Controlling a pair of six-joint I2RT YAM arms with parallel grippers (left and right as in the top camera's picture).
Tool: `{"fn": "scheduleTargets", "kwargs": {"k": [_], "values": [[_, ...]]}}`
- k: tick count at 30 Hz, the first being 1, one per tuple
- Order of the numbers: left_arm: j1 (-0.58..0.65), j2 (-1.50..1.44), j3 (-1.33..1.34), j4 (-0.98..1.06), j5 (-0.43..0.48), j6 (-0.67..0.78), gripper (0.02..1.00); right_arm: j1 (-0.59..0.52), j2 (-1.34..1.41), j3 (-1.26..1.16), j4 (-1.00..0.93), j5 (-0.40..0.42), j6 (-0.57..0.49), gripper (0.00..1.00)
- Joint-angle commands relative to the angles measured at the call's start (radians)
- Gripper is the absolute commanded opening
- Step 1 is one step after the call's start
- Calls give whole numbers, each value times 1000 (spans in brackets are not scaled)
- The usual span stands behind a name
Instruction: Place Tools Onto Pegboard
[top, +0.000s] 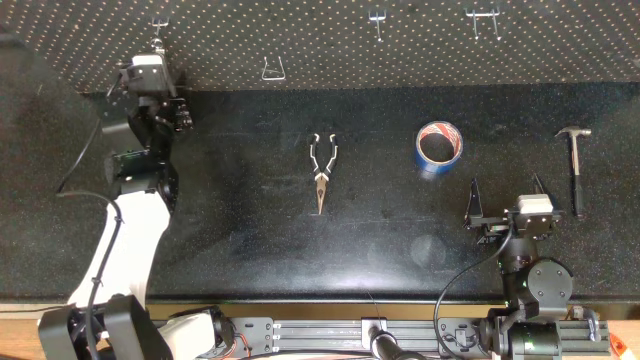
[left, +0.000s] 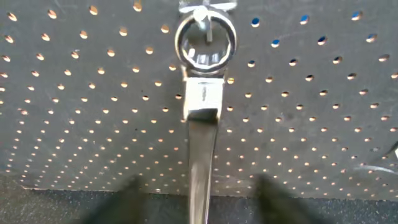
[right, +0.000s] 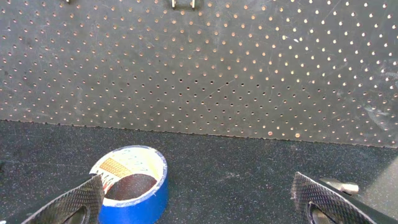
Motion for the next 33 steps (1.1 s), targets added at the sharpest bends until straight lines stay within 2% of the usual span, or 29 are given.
{"fn": "scheduleTargets", "kwargs": {"k": [1,5,9,10,11,12,13,16,17,21,26,30,33], "values": [[1,-116,33,-115,10,5,996,1,-6,-4,-3,2,-10,980],[1,-343,33,-432,10,5,996,1,-6,-4,-3,2,-10,980],[1,-571,33,-631,9,5,993,1,-6,-4,-3,2,-10,982],[1,-615,33,-651,-54,5,996,1,-6,-4,-3,2,-10,980],[1,-634,33,-653,-68,5,996,1,-6,-4,-3,2,-10,980],[1,-655,33,-659,-45,-1,996,1,-6,-4,-3,2,-10,980],[0,-661,33,-678,19,-26,996,1,-6,-4,-3,2,-10,982],[-20,-610,33,-741,57,-152,996,1,-6,-4,-3,2,-10,980],[-42,-566,33,-808,113,-164,996,1,-6,-4,-3,2,-10,982],[-254,-338,33,-837,124,-324,996,1,-6,-4,-3,2,-10,982],[-559,-121,87,-847,-32,-475,996,1,-6,-4,-3,2,-10,980],[-629,36,261,-998,-92,-479,996,1,-6,-4,-3,2,-10,980],[-637,194,408,-1067,-99,-537,996,1,-6,-4,-3,2,-10,980]]}}
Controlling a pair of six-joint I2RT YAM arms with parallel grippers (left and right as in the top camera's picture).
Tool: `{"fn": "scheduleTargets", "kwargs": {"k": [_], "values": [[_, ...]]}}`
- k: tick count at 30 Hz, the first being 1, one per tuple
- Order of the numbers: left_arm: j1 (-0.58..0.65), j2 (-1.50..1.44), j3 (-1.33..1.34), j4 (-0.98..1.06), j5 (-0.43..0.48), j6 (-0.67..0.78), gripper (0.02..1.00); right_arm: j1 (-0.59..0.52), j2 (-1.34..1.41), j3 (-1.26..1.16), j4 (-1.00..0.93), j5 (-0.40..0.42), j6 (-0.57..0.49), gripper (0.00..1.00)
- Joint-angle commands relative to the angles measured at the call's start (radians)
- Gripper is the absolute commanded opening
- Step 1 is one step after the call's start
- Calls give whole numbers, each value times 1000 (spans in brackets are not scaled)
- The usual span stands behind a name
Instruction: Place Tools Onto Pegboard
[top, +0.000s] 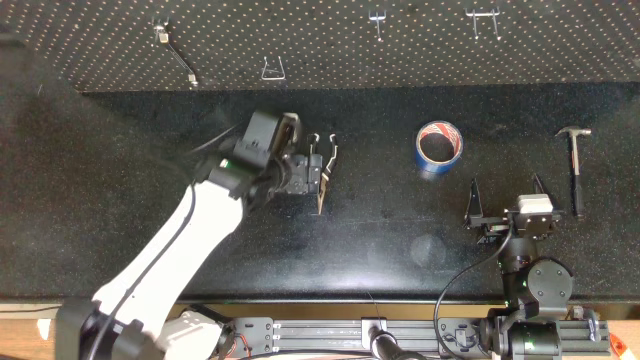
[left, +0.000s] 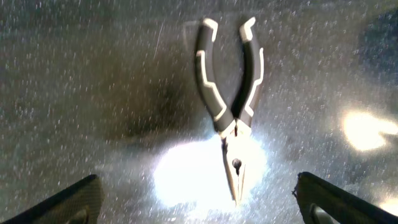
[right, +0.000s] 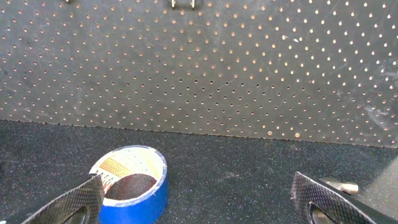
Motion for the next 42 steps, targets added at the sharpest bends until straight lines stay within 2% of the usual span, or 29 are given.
{"fn": "scheduleTargets", "kwargs": {"k": [1,5,7,9,17,25,39,42], "values": [[-19,208,197,-42,-53,-95,996,1,-7,-4,-3,2,-9,982],[-53,341,306,-42,-99,-172,998,1,-7,-4,-3,2,-9,980],[-83,383,372,-71,-163,-214,996,1,-7,-4,-3,2,-9,980],[-90,412,424,-109,-187,-247,996,1,-7,-4,-3,2,-9,980],[-90,487,435,-131,-128,-256,996,1,-7,-4,-3,2,-9,980],[-89,536,435,-130,-27,-230,996,1,-7,-4,-3,2,-9,980],[-68,544,435,-160,-66,-150,996,1,-7,-4,-3,2,-9,980],[-68,544,435,-148,-85,-93,996,1,-7,-4,-3,2,-9,982]]}}
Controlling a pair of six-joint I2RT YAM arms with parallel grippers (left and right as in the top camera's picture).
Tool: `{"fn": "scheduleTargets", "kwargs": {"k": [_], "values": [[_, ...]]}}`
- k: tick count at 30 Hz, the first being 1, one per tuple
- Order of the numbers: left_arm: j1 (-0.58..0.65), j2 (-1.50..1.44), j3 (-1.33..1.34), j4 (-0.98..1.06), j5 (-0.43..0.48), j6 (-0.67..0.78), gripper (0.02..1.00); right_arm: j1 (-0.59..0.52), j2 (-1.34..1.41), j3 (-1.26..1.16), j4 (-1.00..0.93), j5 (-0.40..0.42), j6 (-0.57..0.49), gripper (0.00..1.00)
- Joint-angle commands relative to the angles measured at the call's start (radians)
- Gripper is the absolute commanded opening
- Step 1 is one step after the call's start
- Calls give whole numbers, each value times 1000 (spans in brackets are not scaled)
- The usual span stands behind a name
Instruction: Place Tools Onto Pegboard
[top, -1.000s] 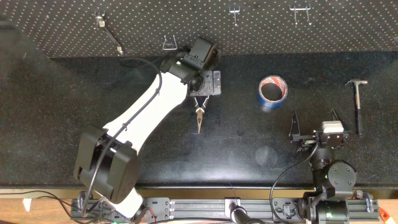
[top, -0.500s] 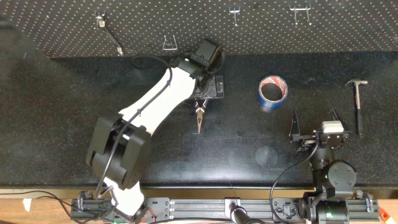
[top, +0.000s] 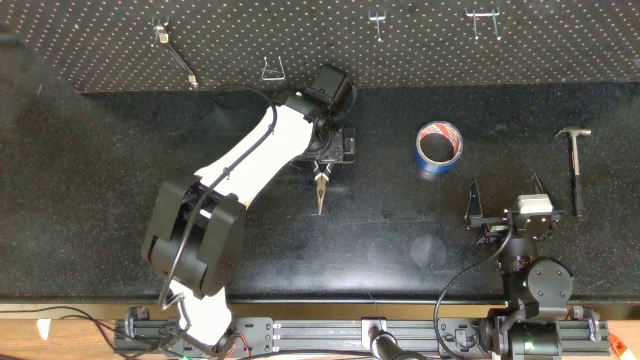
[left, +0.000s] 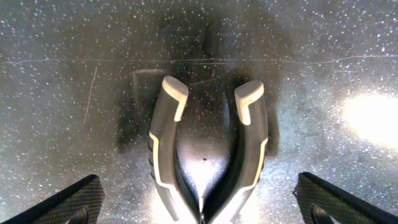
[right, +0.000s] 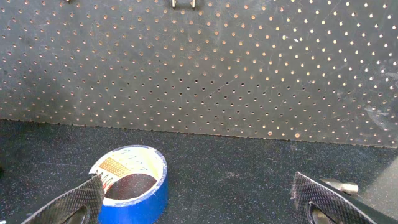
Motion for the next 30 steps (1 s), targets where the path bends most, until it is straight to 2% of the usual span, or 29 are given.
{"fn": "scheduleTargets", "kwargs": {"k": [1,10,22,30], "values": [[3,9,16,9,-48,68,996,1,-7,-4,-3,2,-7,980],[9,25,16,44,-43,63,996,1,-7,-4,-3,2,-7,982],[9,58,16,46,-44,-46,996,1,-7,-4,-3,2,-7,982],[8,72,16,46,-37,-51,996,1,-7,-4,-3,2,-7,982]]}}
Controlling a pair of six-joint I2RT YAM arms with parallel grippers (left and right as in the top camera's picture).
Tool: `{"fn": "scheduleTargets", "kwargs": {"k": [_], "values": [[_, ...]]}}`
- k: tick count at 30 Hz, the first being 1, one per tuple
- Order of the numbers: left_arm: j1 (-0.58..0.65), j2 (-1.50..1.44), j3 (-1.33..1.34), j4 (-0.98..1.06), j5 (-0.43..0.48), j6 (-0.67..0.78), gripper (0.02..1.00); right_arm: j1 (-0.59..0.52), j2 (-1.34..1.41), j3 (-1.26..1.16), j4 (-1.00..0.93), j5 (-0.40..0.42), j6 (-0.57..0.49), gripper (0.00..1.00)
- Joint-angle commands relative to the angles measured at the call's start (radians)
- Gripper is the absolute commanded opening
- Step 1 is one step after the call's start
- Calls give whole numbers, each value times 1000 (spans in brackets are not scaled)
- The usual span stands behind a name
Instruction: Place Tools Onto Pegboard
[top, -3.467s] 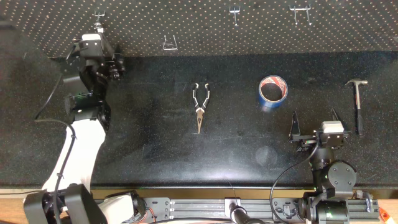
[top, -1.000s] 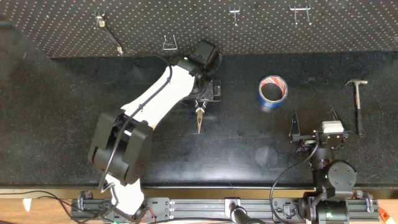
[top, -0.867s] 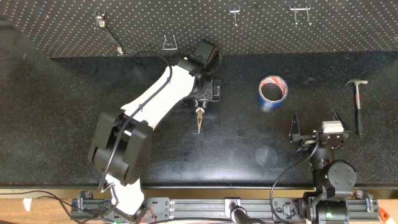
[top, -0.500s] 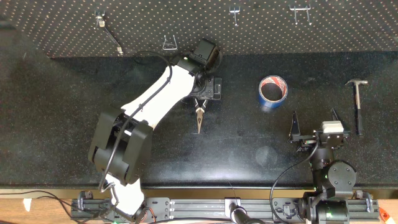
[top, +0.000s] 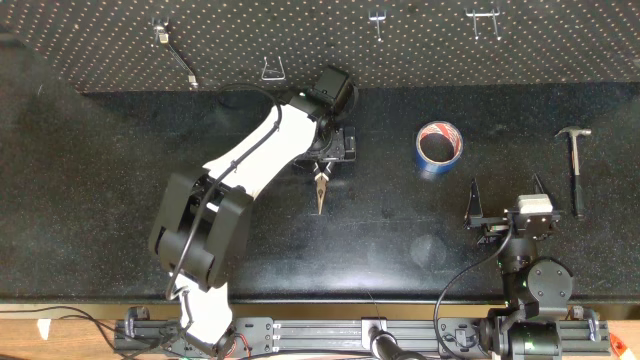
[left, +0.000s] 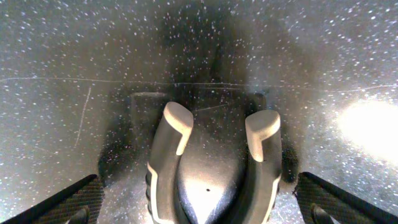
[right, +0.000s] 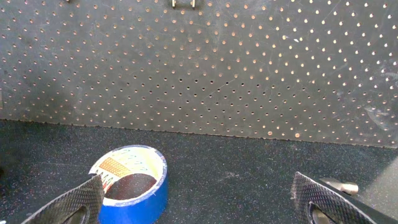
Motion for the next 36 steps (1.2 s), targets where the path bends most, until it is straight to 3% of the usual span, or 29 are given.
{"fn": "scheduleTargets", "kwargs": {"k": [1,3,7,17,21,28,30,31,32,36], "values": [[7,28,16,3,-14,-21,996,1,-7,-4,-3,2,-7,982],[7,28,16,3,-14,-21,1000,1,-7,-4,-3,2,-7,982],[7,28,16,3,-14,-21,893,1,-7,-4,-3,2,-7,980],[7,28,16,14,-6,-21,546,1,-7,-4,-3,2,-7,980],[7,28,16,14,-2,-24,485,1,-7,-4,-3,2,-7,980],[7,28,16,14,-2,-24,467,1,-7,-4,-3,2,-7,982],[7,28,16,14,-2,-24,371,1,-7,-4,-3,2,-7,980],[7,28,16,14,-2,-24,272,1,-7,-4,-3,2,-7,980],[7,28,16,16,-3,-24,31,1,-7,-4,-3,2,-7,982],[-12,-16,16,6,-11,-19,25,1,-7,-4,-3,2,-7,980]]}}
